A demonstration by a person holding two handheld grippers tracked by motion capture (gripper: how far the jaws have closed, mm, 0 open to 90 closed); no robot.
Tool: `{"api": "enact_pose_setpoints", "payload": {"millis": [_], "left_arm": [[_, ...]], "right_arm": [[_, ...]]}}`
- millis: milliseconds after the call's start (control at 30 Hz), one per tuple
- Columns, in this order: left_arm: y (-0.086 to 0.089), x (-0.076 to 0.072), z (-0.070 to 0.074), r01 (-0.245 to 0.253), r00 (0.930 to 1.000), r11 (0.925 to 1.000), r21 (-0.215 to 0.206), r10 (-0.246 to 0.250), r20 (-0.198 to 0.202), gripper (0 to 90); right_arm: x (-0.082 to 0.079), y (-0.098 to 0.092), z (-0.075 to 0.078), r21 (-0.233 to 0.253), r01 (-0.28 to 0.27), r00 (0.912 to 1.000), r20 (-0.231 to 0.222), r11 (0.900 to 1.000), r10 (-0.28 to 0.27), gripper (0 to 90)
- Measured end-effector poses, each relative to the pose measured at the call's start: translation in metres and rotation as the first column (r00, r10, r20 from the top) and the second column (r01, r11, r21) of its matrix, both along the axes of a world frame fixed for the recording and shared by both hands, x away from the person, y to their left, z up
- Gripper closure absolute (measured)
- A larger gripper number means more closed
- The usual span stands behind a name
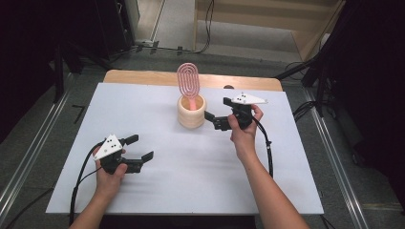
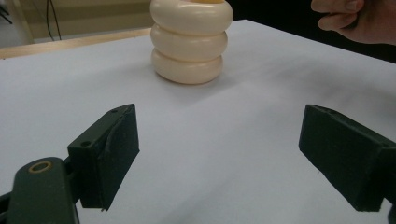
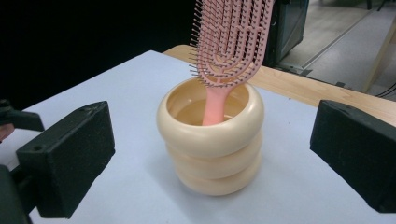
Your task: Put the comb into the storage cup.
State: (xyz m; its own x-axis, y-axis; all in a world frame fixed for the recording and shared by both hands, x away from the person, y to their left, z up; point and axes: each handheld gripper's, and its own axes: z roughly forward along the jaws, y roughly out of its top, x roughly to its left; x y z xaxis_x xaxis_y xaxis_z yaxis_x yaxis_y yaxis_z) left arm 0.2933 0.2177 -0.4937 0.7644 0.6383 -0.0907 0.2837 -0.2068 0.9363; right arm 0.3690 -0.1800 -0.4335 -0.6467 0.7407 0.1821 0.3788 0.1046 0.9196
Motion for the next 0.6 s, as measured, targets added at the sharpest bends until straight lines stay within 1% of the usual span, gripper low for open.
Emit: {"api": "enact_pose_setpoints", "payload": {"millis": [100,233,267,600], "left_arm": [[0.0,0.0,0.0,-0.001,1.0,1.0,-0.001,0.001,0.0,12.4],[0.0,0.0,0.0,-0.001,1.0,1.0,-0.002,0.001,0.0,12.4],[0.0,0.0,0.0,-0.001,1.0,1.0,-0.001,0.001,0.0,12.4],[0.0,0.0,0.0,-0.001,1.0,1.0,-0.004,0.001,0.002,12.4]], "right_arm": [[-0.005,-0.001,-0.001,-0.007,-0.008,0.9999,0.008,1.0,0.008,0.0],[-0.009,-0.004,-0.003,-0.014,-0.009,0.9999,0.005,1.0,0.009,0.0],[-0.013,-0.006,-0.004,-0.024,-0.008,0.9999,0.009,1.0,0.008,0.0],[-0.029,-0.023,-0.013,-0.032,0.01,0.9998,0.015,0.999,-0.009,0.0]]}}
